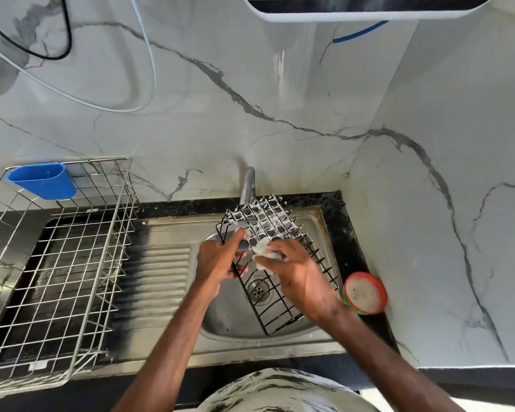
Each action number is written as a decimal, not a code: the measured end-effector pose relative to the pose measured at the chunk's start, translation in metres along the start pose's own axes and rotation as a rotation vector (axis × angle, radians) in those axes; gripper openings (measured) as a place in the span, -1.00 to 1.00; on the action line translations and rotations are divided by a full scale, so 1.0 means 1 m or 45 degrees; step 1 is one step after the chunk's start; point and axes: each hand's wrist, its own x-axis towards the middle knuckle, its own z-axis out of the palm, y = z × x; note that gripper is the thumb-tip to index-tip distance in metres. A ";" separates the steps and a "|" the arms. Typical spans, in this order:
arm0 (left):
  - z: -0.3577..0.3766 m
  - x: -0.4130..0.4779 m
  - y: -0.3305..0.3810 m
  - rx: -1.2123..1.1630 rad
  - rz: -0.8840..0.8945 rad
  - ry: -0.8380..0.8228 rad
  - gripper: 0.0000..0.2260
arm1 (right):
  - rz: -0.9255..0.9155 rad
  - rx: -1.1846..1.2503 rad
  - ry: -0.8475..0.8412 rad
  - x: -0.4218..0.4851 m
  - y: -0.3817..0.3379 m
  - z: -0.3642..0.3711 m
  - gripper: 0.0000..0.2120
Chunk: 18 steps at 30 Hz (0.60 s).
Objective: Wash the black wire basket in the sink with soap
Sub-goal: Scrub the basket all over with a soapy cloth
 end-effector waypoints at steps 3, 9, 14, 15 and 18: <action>0.000 0.001 0.000 0.015 -0.007 -0.003 -0.70 | 0.138 -0.031 0.167 0.006 0.038 -0.015 -0.62; 0.005 0.004 -0.003 0.034 0.022 -0.012 -0.69 | 0.199 0.009 0.261 0.006 0.026 -0.007 -0.63; 0.004 0.011 0.001 0.074 0.010 -0.004 -0.67 | -0.040 0.062 0.082 -0.012 -0.027 0.009 -0.52; 0.003 0.011 0.002 0.064 0.008 -0.002 -0.66 | -0.052 0.049 0.086 -0.014 -0.022 0.008 -0.54; -0.001 0.011 0.002 0.012 0.005 0.018 -0.66 | 0.064 0.058 0.196 -0.018 0.018 0.001 -0.59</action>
